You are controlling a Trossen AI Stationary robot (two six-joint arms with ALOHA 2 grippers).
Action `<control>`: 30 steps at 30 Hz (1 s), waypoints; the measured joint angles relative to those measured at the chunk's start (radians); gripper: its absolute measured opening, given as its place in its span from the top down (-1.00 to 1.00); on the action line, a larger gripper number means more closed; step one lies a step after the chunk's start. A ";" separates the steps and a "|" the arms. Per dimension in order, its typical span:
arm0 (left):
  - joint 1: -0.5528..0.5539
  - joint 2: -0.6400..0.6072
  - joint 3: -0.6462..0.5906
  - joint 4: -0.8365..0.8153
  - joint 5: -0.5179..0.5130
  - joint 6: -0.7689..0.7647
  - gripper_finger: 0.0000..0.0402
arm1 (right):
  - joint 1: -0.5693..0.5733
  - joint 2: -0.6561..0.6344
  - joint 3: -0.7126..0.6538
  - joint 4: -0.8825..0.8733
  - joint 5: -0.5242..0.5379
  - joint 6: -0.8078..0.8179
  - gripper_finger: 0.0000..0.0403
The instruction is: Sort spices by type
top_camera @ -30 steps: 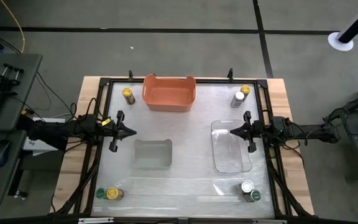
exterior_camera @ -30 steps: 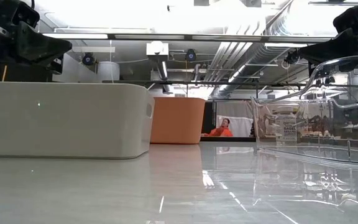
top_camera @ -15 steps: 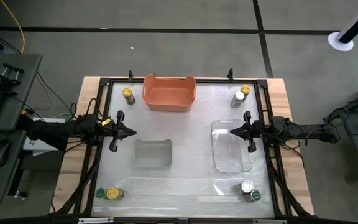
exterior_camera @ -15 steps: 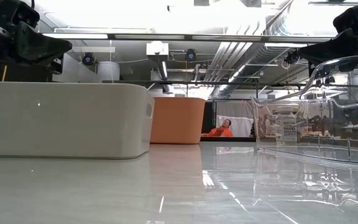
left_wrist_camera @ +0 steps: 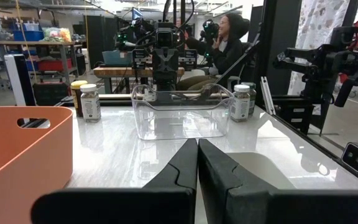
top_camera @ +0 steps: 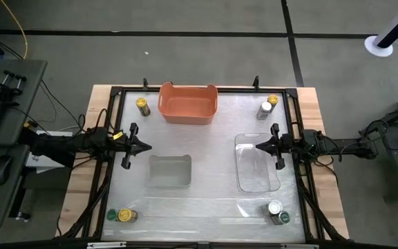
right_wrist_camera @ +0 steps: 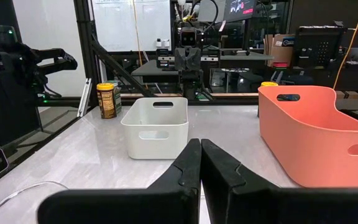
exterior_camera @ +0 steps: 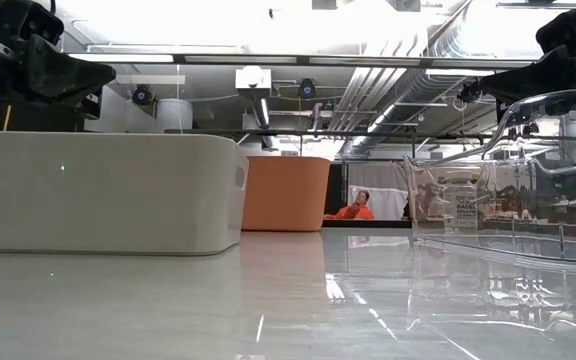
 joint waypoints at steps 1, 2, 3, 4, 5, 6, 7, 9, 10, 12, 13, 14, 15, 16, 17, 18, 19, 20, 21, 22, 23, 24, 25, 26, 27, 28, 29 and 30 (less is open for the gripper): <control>0.000 0.000 0.000 0.000 0.000 0.000 1.00 | 0.000 0.000 0.000 0.000 0.000 0.000 1.00; 0.000 0.000 0.000 0.000 0.000 0.000 1.00 | 0.000 0.000 0.000 0.000 0.000 0.000 1.00; 0.000 0.000 0.000 0.000 0.000 0.000 1.00 | 0.000 0.000 0.000 0.000 0.000 0.000 1.00; 0.000 0.000 0.000 0.000 0.000 0.000 1.00 | 0.000 0.000 0.000 0.000 0.000 0.000 1.00; 0.000 0.000 0.000 0.000 0.000 0.000 1.00 | 0.000 0.000 0.000 0.000 0.000 0.000 1.00; 0.000 0.000 0.000 0.000 0.000 0.000 1.00 | 0.000 0.000 0.000 0.000 0.000 0.000 1.00; 0.000 0.000 0.000 0.000 0.000 0.000 1.00 | 0.000 0.000 0.000 0.000 0.000 0.000 1.00; 0.000 0.000 0.000 0.000 0.000 0.000 1.00 | 0.000 0.000 0.000 0.000 0.000 0.000 1.00; 0.000 0.000 0.000 0.000 0.000 0.000 1.00 | 0.000 0.000 0.000 0.000 0.000 0.000 1.00; 0.000 0.000 0.000 0.000 0.000 0.000 1.00 | 0.000 0.000 0.000 0.000 0.000 0.000 1.00; 0.000 0.000 0.000 0.000 0.000 0.000 1.00 | 0.000 0.000 0.000 0.000 0.000 0.000 1.00; 0.000 0.000 0.000 0.000 0.000 0.000 1.00 | 0.000 0.000 0.000 0.000 0.000 0.000 1.00; 0.000 0.000 0.000 0.000 0.000 0.000 1.00 | 0.000 0.000 0.000 0.000 0.000 0.000 1.00; 0.000 0.000 0.000 0.000 0.000 0.000 1.00 | 0.000 0.000 0.000 0.000 0.000 0.000 1.00; 0.000 0.000 0.000 0.000 0.000 0.000 1.00 | 0.000 0.000 0.000 0.000 0.000 0.000 1.00; 0.000 0.000 0.000 0.000 0.000 0.000 1.00 | 0.000 0.000 0.000 0.000 0.000 0.000 1.00; 0.000 0.000 0.000 0.000 0.000 0.000 1.00 | 0.000 0.000 0.000 0.000 0.000 0.000 1.00; 0.000 0.000 0.000 0.000 0.000 0.000 1.00 | 0.000 0.000 0.000 0.000 0.000 0.000 1.00; 0.000 0.000 0.000 0.000 0.000 0.000 1.00 | 0.000 0.000 0.000 0.000 0.000 0.000 1.00; 0.000 0.000 0.000 0.000 0.000 0.000 1.00 | 0.000 0.000 0.000 0.000 0.000 0.000 1.00; 0.000 0.000 0.000 0.000 0.000 0.000 1.00 | 0.000 0.000 0.000 0.000 0.000 0.000 1.00; 0.000 0.000 0.000 0.000 0.000 0.000 1.00 | 0.000 0.000 0.000 0.000 0.000 0.000 1.00; 0.000 0.000 0.000 0.002 0.000 -0.004 1.00 | 0.000 0.000 0.000 0.000 0.000 0.000 1.00; 0.000 0.000 0.000 0.013 0.000 -0.020 1.00 | 0.000 0.000 0.000 0.000 0.000 0.000 1.00; 0.000 0.001 0.000 0.039 0.000 -0.057 1.00 | 0.000 0.000 0.000 0.000 0.000 0.000 1.00; 0.000 0.001 0.000 0.081 0.002 -0.134 1.00 | 0.000 0.000 0.000 0.000 0.000 0.000 1.00; -0.001 0.000 0.000 0.134 0.004 -0.237 1.00 | 0.000 0.000 0.000 0.000 0.000 0.000 1.00; -0.001 0.000 0.000 0.197 0.003 -0.353 1.00 | 0.000 0.000 0.000 0.000 0.000 0.000 1.00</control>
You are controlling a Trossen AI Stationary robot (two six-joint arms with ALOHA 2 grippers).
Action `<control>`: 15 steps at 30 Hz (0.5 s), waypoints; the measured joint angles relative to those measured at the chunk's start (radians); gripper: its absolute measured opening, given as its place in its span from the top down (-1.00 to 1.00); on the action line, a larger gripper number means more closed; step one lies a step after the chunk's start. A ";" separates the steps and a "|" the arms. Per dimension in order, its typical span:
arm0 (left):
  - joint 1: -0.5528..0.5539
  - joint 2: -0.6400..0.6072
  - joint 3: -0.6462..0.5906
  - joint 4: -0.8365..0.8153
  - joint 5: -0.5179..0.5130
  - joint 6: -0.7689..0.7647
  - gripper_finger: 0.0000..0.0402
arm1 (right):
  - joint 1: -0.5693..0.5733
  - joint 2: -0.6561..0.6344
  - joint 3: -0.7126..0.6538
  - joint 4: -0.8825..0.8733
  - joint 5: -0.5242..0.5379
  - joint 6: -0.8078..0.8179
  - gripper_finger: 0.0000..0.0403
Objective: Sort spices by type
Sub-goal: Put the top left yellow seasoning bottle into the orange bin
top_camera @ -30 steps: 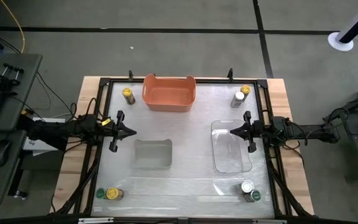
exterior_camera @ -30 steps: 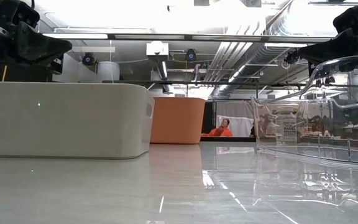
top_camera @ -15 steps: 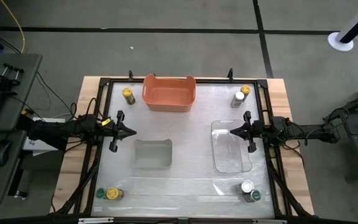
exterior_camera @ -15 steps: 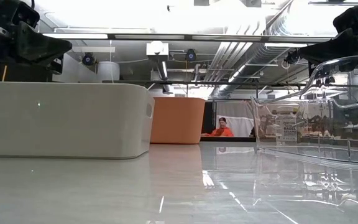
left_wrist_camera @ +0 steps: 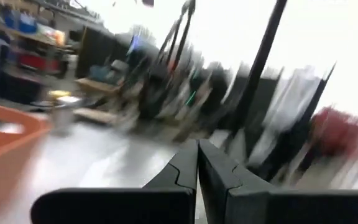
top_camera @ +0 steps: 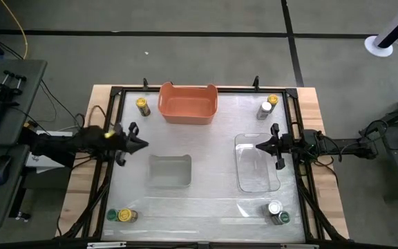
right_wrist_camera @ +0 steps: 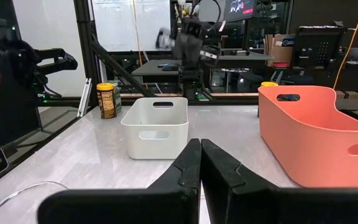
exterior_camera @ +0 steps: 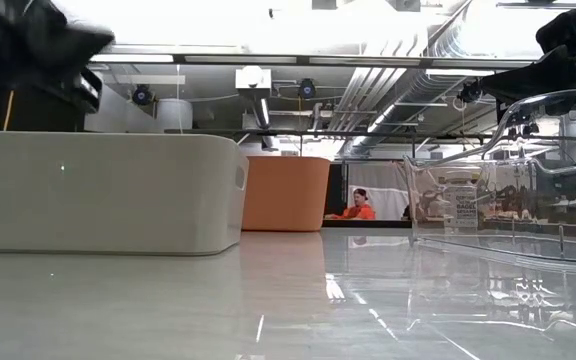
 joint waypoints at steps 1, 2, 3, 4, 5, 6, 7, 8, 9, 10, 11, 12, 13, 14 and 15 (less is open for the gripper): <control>0.000 0.000 0.000 0.057 -0.005 -0.116 1.00 | 0.000 0.000 0.000 0.000 0.000 0.000 1.00; 0.000 0.000 0.000 0.107 -0.018 -0.205 1.00 | 0.000 0.000 0.000 0.000 0.000 0.000 1.00; 0.000 0.000 0.001 0.144 -0.039 -0.262 1.00 | 0.000 0.000 0.000 0.000 0.000 0.000 1.00; 0.000 0.000 0.001 0.170 -0.070 -0.295 1.00 | 0.000 0.000 0.000 0.000 0.000 0.000 1.00; 0.000 0.001 0.001 0.192 -0.106 -0.322 1.00 | 0.000 0.000 0.000 0.000 0.000 0.000 1.00; 0.000 0.000 0.001 0.209 -0.143 -0.351 1.00 | 0.000 0.000 0.000 0.000 0.000 0.000 1.00; 0.000 0.001 0.001 0.226 -0.177 -0.378 1.00 | 0.000 0.000 0.000 0.000 0.000 0.000 1.00; 0.000 0.002 0.003 0.235 -0.201 -0.404 1.00 | 0.000 0.000 0.000 0.000 0.000 0.000 1.00; 0.000 0.011 0.014 0.235 -0.209 -0.428 1.00 | 0.000 0.000 0.000 0.000 0.000 0.000 1.00; 0.001 0.027 0.035 0.226 -0.194 -0.447 1.00 | 0.000 0.000 0.000 0.000 0.000 0.000 1.00; 0.001 0.050 0.066 0.202 -0.155 -0.455 1.00 | 0.000 0.000 0.000 0.000 0.000 0.000 1.00; 0.001 0.083 0.110 0.159 -0.112 -0.459 1.00 | 0.000 0.000 0.000 0.000 0.000 0.000 1.00; 0.001 0.125 0.165 0.090 -0.075 -0.460 1.00 | 0.000 0.000 0.000 0.000 0.000 0.000 1.00; 0.001 0.175 0.231 -0.009 -0.054 -0.454 1.00 | 0.000 0.000 0.000 0.000 0.000 0.000 1.00; 0.003 0.228 0.302 -0.121 -0.048 -0.428 1.00 | 0.000 0.000 0.000 0.000 0.000 0.000 1.00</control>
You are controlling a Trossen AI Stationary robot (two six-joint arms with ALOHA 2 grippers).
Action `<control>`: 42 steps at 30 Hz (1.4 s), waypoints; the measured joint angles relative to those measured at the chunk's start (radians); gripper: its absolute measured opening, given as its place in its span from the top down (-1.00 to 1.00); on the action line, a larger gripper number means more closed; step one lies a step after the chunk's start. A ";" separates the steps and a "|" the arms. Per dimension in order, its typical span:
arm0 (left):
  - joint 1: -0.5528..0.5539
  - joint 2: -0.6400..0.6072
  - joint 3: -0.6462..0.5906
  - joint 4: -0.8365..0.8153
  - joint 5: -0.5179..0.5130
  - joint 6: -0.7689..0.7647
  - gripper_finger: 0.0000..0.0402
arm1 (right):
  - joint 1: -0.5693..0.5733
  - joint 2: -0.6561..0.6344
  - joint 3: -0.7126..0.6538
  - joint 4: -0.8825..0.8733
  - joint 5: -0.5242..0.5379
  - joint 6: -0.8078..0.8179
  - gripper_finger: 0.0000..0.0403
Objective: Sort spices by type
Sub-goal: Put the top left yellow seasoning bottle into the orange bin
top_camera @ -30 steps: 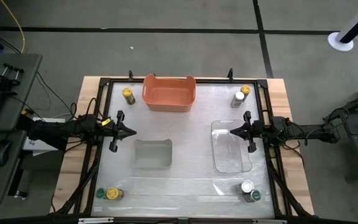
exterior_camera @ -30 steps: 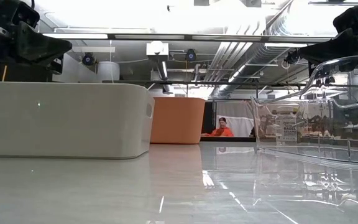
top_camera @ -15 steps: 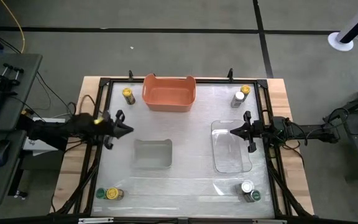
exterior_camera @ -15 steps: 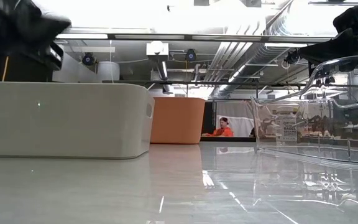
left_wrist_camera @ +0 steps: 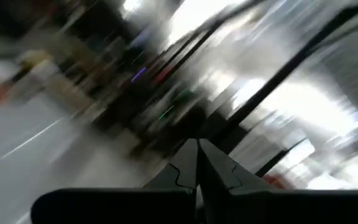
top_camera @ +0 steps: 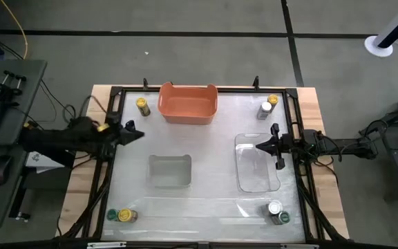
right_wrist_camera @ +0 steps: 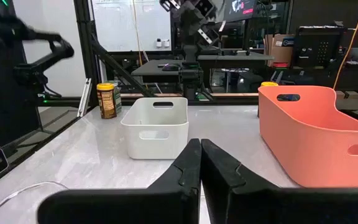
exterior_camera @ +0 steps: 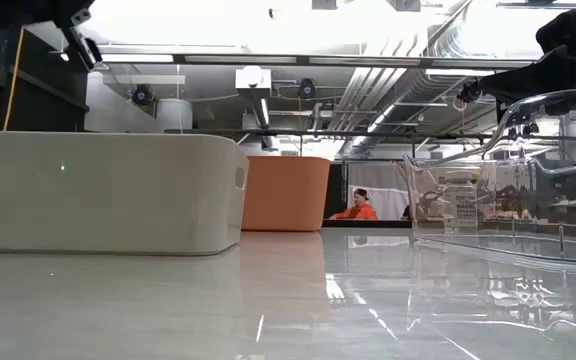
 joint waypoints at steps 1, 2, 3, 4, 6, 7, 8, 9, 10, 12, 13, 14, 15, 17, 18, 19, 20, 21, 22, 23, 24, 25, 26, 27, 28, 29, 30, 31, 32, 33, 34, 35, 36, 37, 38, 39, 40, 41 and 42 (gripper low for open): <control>0.007 0.061 0.083 -0.131 0.000 0.046 0.99 | 0.000 0.000 0.000 0.000 0.000 0.000 1.00; 0.020 0.121 0.169 -0.262 -0.011 0.105 0.98 | 0.000 0.000 0.000 0.000 0.000 0.000 1.00; 0.037 0.181 0.254 -0.389 -0.038 0.163 0.96 | 0.000 0.000 0.000 0.000 0.000 0.000 1.00; 0.059 0.243 0.332 -0.508 -0.074 0.211 0.92 | 0.000 0.000 0.000 0.000 0.000 0.000 1.00; 0.114 0.363 0.469 -0.719 -0.151 0.307 0.82 | 0.000 0.000 0.000 0.000 0.000 0.000 1.00; 0.148 0.421 0.523 -0.801 -0.180 0.362 0.76 | 0.000 0.000 0.000 0.000 0.000 0.000 1.00; 0.184 0.478 0.570 -0.861 -0.193 0.411 0.68 | 0.000 0.000 0.000 0.000 0.000 0.000 1.00; 0.224 0.529 0.609 -0.903 -0.194 0.456 0.60 | 0.000 0.000 0.000 0.000 0.000 0.000 1.00; 0.265 0.575 0.642 -0.935 -0.195 0.497 0.52 | 0.000 0.000 0.000 0.000 0.000 0.000 1.00; 0.347 0.658 0.691 -0.985 -0.197 0.568 0.34 | 0.000 0.000 0.000 0.000 0.000 0.000 1.00; 0.386 0.699 0.710 -1.004 -0.198 0.598 0.24 | 0.000 0.000 0.000 0.000 0.000 0.000 1.00; 0.427 0.740 0.726 -1.024 -0.197 0.616 0.15 | 0.000 0.000 0.000 0.000 0.000 0.000 1.00; 0.467 0.782 0.740 -1.049 -0.197 0.627 0.06 | 0.000 0.000 0.000 0.000 0.000 0.000 1.00; 0.540 0.857 0.770 -1.101 -0.191 0.643 -0.11 | 0.000 0.000 0.000 0.000 0.000 0.000 1.00; 0.577 0.894 0.790 -1.117 -0.191 0.645 -0.19 | 0.000 0.000 0.000 0.000 0.000 0.000 1.00; 0.613 0.931 0.809 -1.130 -0.191 0.637 -0.27 | 0.000 0.000 0.000 0.000 0.000 0.000 1.00; 0.647 0.966 0.827 -1.145 -0.190 0.616 -0.34 | 0.000 0.000 0.000 0.000 0.000 0.000 1.00; 0.681 0.999 0.845 -1.157 -0.188 0.591 -0.40 | 0.000 0.000 0.000 0.000 0.000 0.000 1.00; 0.714 1.037 0.869 -1.159 -0.186 0.566 -0.46 | 0.000 0.000 0.000 0.000 0.000 0.000 1.00; 0.745 1.071 0.896 -1.160 -0.186 0.543 -0.51 | 0.000 0.000 0.000 0.000 0.000 0.000 1.00; 0.776 1.102 0.923 -1.166 -0.185 0.519 -0.55 | 0.000 0.000 0.000 0.000 0.000 0.000 1.00; 0.807 1.134 0.946 -1.179 -0.182 0.498 -0.58 | 0.000 0.000 0.000 0.000 0.000 0.000 1.00; 0.835 1.167 0.968 -1.192 -0.171 0.484 -0.60 | 0.000 0.000 0.000 0.000 0.000 0.000 1.00; 0.860 1.198 0.986 -1.198 -0.152 0.474 -0.61 | 0.000 0.000 0.000 0.000 0.000 0.000 1.00; 0.884 1.228 1.002 -1.203 -0.129 0.471 -0.62 | 0.000 0.000 0.000 0.000 0.000 0.000 1.00; 0.906 1.256 1.017 -1.209 -0.104 0.469 -0.62 | 0.000 0.000 0.000 0.000 0.000 0.000 1.00; 0.923 1.279 1.030 -1.218 -0.081 0.469 -0.62 | 0.000 0.000 0.000 0.000 0.000 0.000 1.00; 0.938 1.302 1.040 -1.231 -0.068 0.473 -0.62 | 0.000 0.000 0.000 0.000 0.000 0.000 1.00; 0.950 1.324 1.047 -1.248 -0.064 0.475 -0.62 | 0.000 0.000 0.000 0.000 0.000 0.000 1.00; 0.960 1.346 1.050 -1.269 -0.063 0.476 -0.62 | 0.000 0.000 0.000 0.000 0.000 0.000 1.00; 0.969 1.365 1.051 -1.295 -0.062 0.475 -0.62 | 0.000 0.000 0.000 0.000 0.000 0.000 1.00; 0.975 1.381 1.051 -1.324 -0.061 0.469 -0.62 | 0.000 0.000 0.000 0.000 0.000 0.000 1.00; 0.979 1.394 1.051 -1.360 -0.057 0.460 -0.62 | 0.000 0.000 0.000 0.000 0.000 0.000 1.00; 0.982 1.403 1.051 -1.387 -0.052 0.453 -0.62 | 0.000 0.000 0.000 0.000 0.000 0.000 1.00; 0.983 1.410 1.051 -1.401 -0.051 0.450 -0.62 | 0.000 0.000 0.000 0.000 0.000 0.000 1.00; 0.983 1.414 1.051 -1.401 -0.052 0.450 -0.62 | 0.000 0.000 0.000 0.000 0.000 0.000 1.00; 0.982 1.416 1.051 -1.395 -0.054 0.450 -0.62 | 0.000 0.000 0.000 0.000 0.000 0.000 1.00; 0.982 1.413 1.051 -1.389 -0.058 0.448 -0.62 | 0.000 0.000 0.000 0.000 0.000 0.000 1.00; 0.982 1.410 1.051 -1.383 -0.061 0.445 -0.62 | 0.000 0.000 0.000 0.000 0.000 0.000 1.00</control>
